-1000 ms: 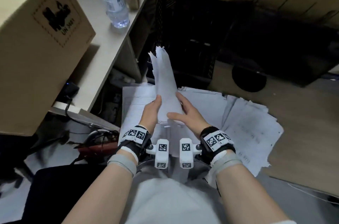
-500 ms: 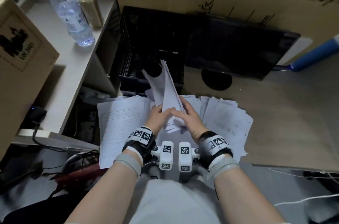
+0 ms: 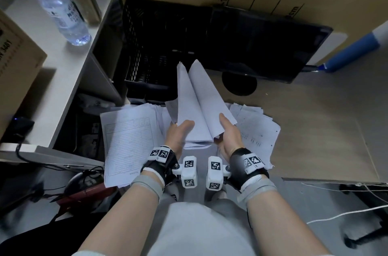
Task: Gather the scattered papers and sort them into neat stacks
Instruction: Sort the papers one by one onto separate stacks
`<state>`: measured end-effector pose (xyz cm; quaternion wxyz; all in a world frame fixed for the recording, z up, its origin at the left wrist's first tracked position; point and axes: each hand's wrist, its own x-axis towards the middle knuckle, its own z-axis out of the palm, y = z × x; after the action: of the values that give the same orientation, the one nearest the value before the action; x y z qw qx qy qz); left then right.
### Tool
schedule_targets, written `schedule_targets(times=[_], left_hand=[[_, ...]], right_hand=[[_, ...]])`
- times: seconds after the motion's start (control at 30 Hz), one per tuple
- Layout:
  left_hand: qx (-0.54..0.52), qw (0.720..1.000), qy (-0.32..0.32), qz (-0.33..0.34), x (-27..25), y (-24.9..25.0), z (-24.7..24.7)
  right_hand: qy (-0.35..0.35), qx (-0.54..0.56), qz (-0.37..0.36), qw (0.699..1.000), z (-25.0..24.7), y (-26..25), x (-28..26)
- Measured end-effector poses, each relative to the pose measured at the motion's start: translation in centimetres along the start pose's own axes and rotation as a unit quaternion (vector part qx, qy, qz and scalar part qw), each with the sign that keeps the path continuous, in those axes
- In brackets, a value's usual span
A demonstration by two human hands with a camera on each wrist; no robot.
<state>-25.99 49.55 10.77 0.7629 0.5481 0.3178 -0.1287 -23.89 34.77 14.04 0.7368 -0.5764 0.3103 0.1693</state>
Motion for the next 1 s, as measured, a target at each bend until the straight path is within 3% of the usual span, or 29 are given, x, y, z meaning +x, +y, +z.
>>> schedule_targets(times=[0.1, 0.27, 0.47, 0.53, 0.67, 0.77, 0.93, 1.0], left_hand=[[-0.023, 0.998, -0.006, -0.052, -0.9, -0.4, 0.7], [-0.044, 0.997, -0.013, -0.061, -1.7, -1.2, 2.5], [-0.001, 0.999, 0.045, -0.011, -3.0, -1.5, 6.4], [0.036, 0.997, 0.057, 0.025, -3.5, -1.8, 8.1], [0.071, 0.993, 0.067, 0.063, -3.6, -2.1, 10.9], [0.104, 0.989, 0.066, 0.078, -3.9, -1.9, 12.2], [0.093, 0.992, 0.044, 0.079, -5.8, -1.7, 13.7], [0.109, 0.989, 0.057, 0.084, -6.6, -1.2, 14.0]], right_hand=[[-0.019, 0.015, -0.007, 1.0, -0.9, -0.5, 0.1], [-0.045, 0.006, -0.007, 0.999, -3.2, -2.2, 0.4], [-0.086, -0.132, -0.053, 0.986, -7.2, -4.4, 0.9], [-0.152, -0.141, -0.081, 0.975, -8.3, -4.6, 0.9], [-0.31, -0.243, -0.113, 0.912, -10.3, -4.5, 1.6], [-0.316, -0.214, -0.064, 0.922, -11.0, -5.1, 1.9], [-0.337, -0.271, -0.141, 0.891, -12.5, -5.8, 2.6], [-0.342, -0.255, -0.142, 0.893, -11.9, -5.7, 2.5]])
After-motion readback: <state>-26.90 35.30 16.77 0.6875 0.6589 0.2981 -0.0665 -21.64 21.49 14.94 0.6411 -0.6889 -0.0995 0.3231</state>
